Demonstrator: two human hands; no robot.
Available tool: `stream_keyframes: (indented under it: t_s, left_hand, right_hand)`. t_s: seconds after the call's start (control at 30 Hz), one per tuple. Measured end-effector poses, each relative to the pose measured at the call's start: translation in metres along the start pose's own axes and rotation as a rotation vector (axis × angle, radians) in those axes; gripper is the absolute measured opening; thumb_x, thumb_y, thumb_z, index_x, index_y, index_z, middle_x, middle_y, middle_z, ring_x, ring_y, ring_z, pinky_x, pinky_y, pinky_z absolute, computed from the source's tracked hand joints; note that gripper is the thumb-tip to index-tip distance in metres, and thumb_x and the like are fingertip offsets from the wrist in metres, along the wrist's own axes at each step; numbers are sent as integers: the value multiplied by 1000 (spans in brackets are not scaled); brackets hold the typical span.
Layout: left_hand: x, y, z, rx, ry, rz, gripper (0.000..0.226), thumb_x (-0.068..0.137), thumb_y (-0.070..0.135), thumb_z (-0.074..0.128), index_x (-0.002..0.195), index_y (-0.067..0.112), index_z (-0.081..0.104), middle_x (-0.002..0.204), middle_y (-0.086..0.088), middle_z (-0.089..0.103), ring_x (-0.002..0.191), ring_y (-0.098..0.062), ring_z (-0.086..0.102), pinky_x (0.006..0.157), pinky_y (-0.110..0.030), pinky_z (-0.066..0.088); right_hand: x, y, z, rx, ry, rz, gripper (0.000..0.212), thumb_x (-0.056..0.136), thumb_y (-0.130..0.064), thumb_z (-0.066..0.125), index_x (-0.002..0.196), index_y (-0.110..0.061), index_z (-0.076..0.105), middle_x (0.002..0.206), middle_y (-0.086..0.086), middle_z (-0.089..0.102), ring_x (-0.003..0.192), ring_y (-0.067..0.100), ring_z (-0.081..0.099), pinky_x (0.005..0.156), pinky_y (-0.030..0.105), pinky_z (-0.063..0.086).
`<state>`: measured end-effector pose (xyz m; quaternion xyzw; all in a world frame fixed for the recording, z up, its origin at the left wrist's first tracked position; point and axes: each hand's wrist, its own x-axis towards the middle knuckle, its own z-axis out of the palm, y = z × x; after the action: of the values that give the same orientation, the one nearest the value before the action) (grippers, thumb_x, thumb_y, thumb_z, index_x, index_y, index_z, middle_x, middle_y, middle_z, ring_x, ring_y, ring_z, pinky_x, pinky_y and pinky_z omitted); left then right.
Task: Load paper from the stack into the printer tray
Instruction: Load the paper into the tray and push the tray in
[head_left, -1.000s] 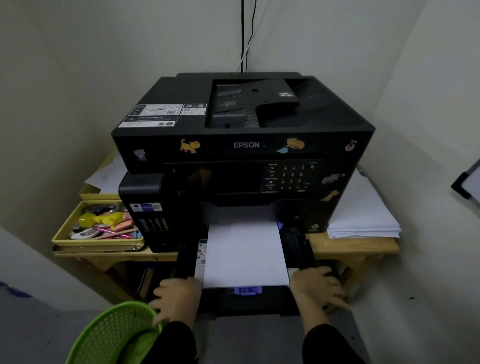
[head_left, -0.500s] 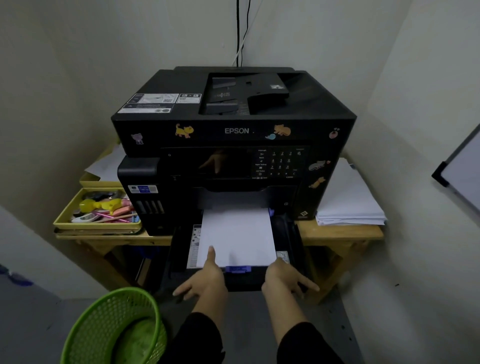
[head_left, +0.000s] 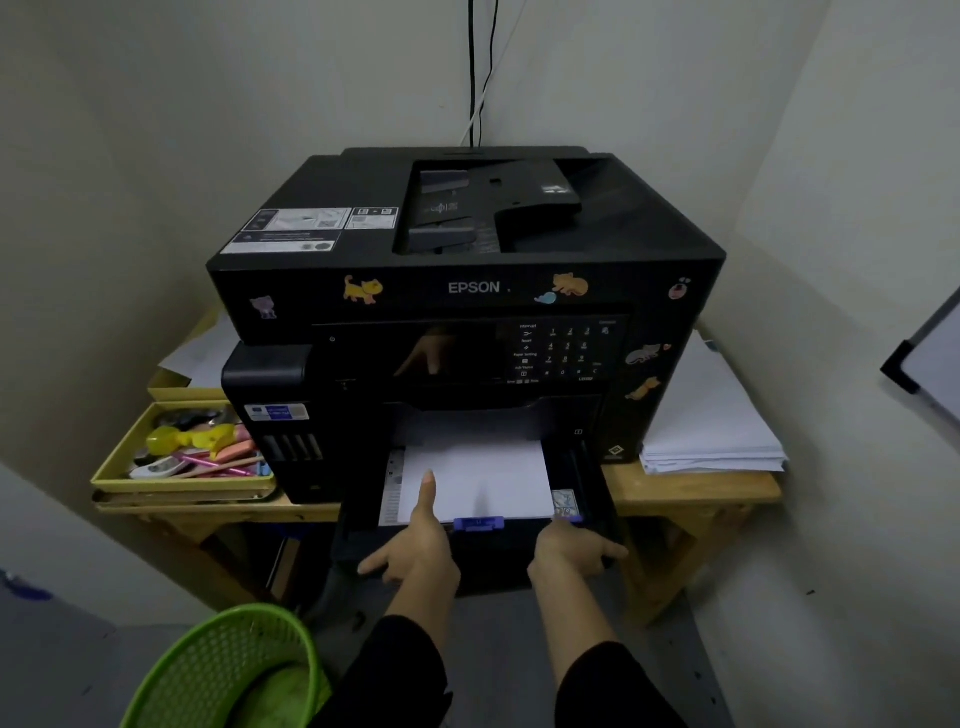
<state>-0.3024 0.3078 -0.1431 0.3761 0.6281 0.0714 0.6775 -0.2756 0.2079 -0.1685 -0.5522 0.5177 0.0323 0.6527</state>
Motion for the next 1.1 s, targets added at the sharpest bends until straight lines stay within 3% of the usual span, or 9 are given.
stream_keyframes:
  t_s: [0.13,0.23,0.4,0.53,0.67,0.73,0.8,0.93,1.1]
  left_hand:
    - [21,13,10,-55,-209,74,148,32,86,66,150,10,20,148,-15,37,128,-37,45,102,-59,41]
    - [22,29,21,-94,-244,58,116,67,68,68,152,11,15,132,-11,47,109,-32,54,100,-55,41]
    - [35,52,44,-183,-321,107,157,20,86,66,150,11,22,146,-11,42,128,-32,47,105,-46,42]
    - [30,60,56,-211,-230,35,138,47,85,63,152,10,13,133,-7,50,93,-24,59,80,-38,50]
    - [38,57,63,-256,-216,33,140,44,83,67,152,12,12,142,-10,46,123,-33,52,104,-45,45]
    - [40,55,63,-260,-243,60,149,30,86,67,150,13,18,135,-10,53,118,-33,56,101,-45,48]
    - [44,53,64,-259,-242,73,150,26,86,67,149,13,21,127,-9,57,110,-32,60,97,-44,51]
    - [45,53,64,-296,-255,80,121,46,77,72,140,12,33,114,-8,62,98,-31,65,88,-43,56]
    - [41,54,61,-319,-273,77,98,58,65,75,132,8,44,111,-7,63,99,-29,64,86,-41,56]
  right_hand:
    - [7,-10,14,104,-98,-83,78,94,-7,45,153,-27,-2,147,24,35,116,46,55,94,55,50]
    - [7,-27,24,235,-254,-9,79,92,-38,56,153,-29,6,149,18,33,126,43,46,100,56,46]
    - [11,-59,37,370,-507,9,77,82,-56,60,144,-24,30,141,9,48,131,33,44,107,54,38]
    - [16,-67,51,324,-465,14,71,81,-54,63,136,-20,33,97,0,59,104,27,60,105,49,43]
    - [20,-66,60,301,-466,-6,75,72,-56,71,131,-22,39,109,4,65,85,21,67,59,33,54]
    - [22,-68,62,283,-507,-1,62,78,-56,66,125,-19,48,110,3,64,74,15,63,39,19,41]
    - [23,-68,63,292,-492,15,59,76,-55,69,119,-19,49,110,4,65,73,15,63,37,17,34]
    - [25,-65,64,324,-441,30,91,60,-55,80,133,-19,39,109,7,67,78,20,67,39,20,37]
    - [21,-70,63,322,-431,39,79,61,-51,80,123,-19,42,108,7,66,75,18,64,44,23,37]
